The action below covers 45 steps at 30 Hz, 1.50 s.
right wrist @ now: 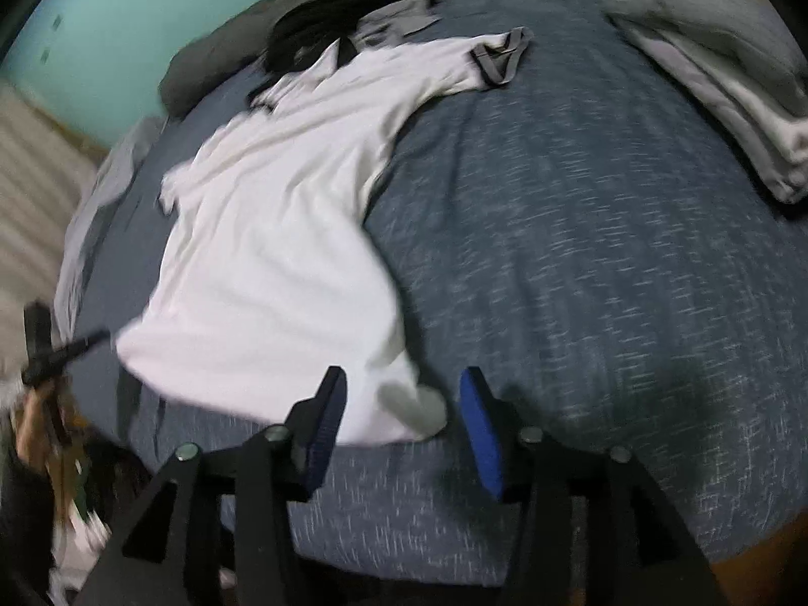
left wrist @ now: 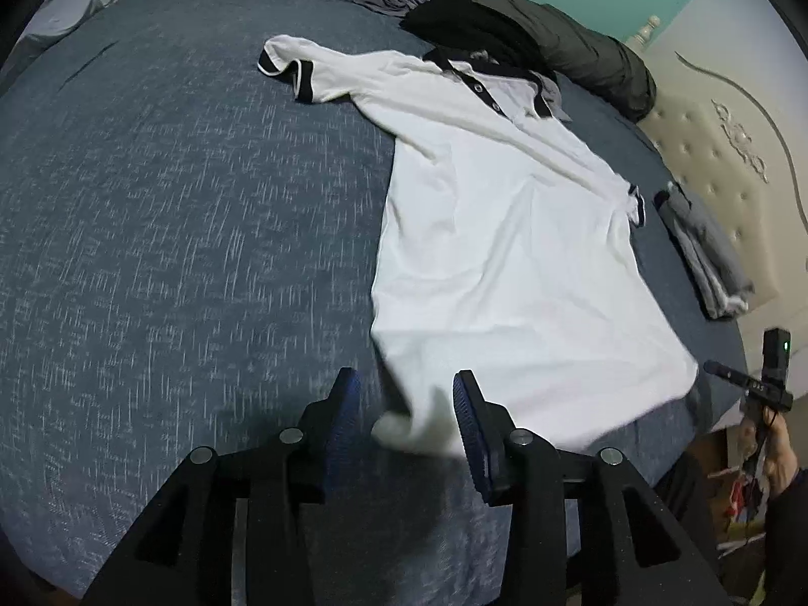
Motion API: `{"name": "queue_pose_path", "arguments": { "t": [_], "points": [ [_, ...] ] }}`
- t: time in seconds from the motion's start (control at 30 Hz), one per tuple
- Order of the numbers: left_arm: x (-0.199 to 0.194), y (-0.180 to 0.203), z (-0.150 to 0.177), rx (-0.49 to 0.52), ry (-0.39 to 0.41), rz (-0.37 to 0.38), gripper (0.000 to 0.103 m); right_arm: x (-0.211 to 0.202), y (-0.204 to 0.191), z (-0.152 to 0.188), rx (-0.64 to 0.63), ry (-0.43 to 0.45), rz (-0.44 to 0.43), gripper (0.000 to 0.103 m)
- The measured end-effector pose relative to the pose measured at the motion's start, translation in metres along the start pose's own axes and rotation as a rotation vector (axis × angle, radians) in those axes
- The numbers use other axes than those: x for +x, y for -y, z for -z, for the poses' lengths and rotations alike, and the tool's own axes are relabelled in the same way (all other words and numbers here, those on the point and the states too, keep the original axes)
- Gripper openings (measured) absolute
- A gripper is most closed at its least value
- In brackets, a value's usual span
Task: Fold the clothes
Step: 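Pull the hem corners apart with both tools to stretch the shirt body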
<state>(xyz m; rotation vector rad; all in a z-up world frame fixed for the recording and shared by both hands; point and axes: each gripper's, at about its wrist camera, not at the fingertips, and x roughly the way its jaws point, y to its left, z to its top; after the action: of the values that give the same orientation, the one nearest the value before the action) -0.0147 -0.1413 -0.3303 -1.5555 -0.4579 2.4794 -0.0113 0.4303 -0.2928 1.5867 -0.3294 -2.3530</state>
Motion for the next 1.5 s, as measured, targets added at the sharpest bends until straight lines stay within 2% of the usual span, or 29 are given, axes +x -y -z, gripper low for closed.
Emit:
{"name": "queue_pose_path", "arguments": {
  "t": [0.13, 0.2, 0.37, 0.4, 0.43, 0.47, 0.5, 0.53, 0.57, 0.67, 0.9, 1.03, 1.13, 1.2, 1.3, 1.37, 1.5],
  "points": [
    [0.004, -0.003, 0.015, 0.028, -0.012, 0.021, 0.044, 0.009, -0.013, 0.008, -0.091, -0.033, 0.03, 0.05],
    [0.007, -0.001, 0.02, 0.044, -0.02, 0.027, 0.047, 0.014, -0.013, 0.009, -0.089, -0.039, 0.031, 0.05],
    [0.013, 0.007, 0.022, 0.098, -0.026, 0.027, 0.047, 0.022, -0.017, 0.008, -0.091, -0.046, 0.034, 0.05],
    [0.014, 0.008, 0.021, 0.105, -0.022, 0.02, 0.047, 0.023, -0.017, 0.008, -0.092, -0.05, 0.036, 0.048],
    [0.016, 0.01, 0.021, 0.11, -0.018, 0.014, 0.047, 0.025, -0.018, 0.009, -0.093, -0.053, 0.038, 0.037],
    [0.017, 0.01, 0.02, 0.109, -0.019, 0.013, 0.039, 0.026, -0.018, 0.009, -0.093, -0.056, 0.04, 0.027],
    [0.019, 0.01, 0.019, 0.109, -0.022, 0.011, 0.022, 0.027, -0.018, 0.009, -0.094, -0.058, 0.044, 0.023],
    [0.021, 0.011, 0.018, 0.115, -0.023, 0.003, 0.014, 0.027, -0.019, 0.01, -0.097, -0.056, 0.049, 0.016],
    [0.021, 0.014, 0.018, 0.126, -0.021, -0.006, 0.01, 0.027, -0.02, 0.01, -0.1, -0.053, 0.051, 0.008],
    [0.017, 0.021, 0.017, 0.161, -0.013, -0.027, 0.007, 0.02, -0.022, 0.011, -0.099, -0.029, 0.041, 0.004],
    [-0.017, 0.031, 0.008, 0.184, 0.022, -0.028, 0.006, -0.017, -0.022, -0.002, -0.098, 0.031, 0.018, 0.003],
    [-0.039, 0.035, 0.002, 0.16, -0.002, 0.012, 0.006, -0.041, -0.017, -0.008, -0.071, 0.042, -0.023, 0.003],
    [-0.049, 0.038, 0.001, 0.148, -0.038, 0.016, 0.006, -0.054, -0.014, -0.011, -0.055, 0.029, -0.071, 0.003],
    [-0.046, 0.039, 0.003, 0.134, -0.07, 0.011, 0.006, -0.054, -0.011, -0.009, -0.044, -0.002, -0.086, 0.003],
    [-0.023, 0.035, 0.006, 0.128, -0.122, -0.009, 0.006, -0.039, -0.004, -0.006, -0.045, -0.046, -0.027, 0.003],
    [-0.003, 0.032, 0.007, 0.109, -0.153, -0.015, 0.006, -0.018, 0.004, -0.003, -0.002, -0.07, -0.005, 0.003],
    [0.03, 0.027, 0.006, 0.074, -0.159, -0.032, 0.007, 0.013, 0.013, -0.001, 0.054, -0.064, 0.05, 0.003]
  ]
}}
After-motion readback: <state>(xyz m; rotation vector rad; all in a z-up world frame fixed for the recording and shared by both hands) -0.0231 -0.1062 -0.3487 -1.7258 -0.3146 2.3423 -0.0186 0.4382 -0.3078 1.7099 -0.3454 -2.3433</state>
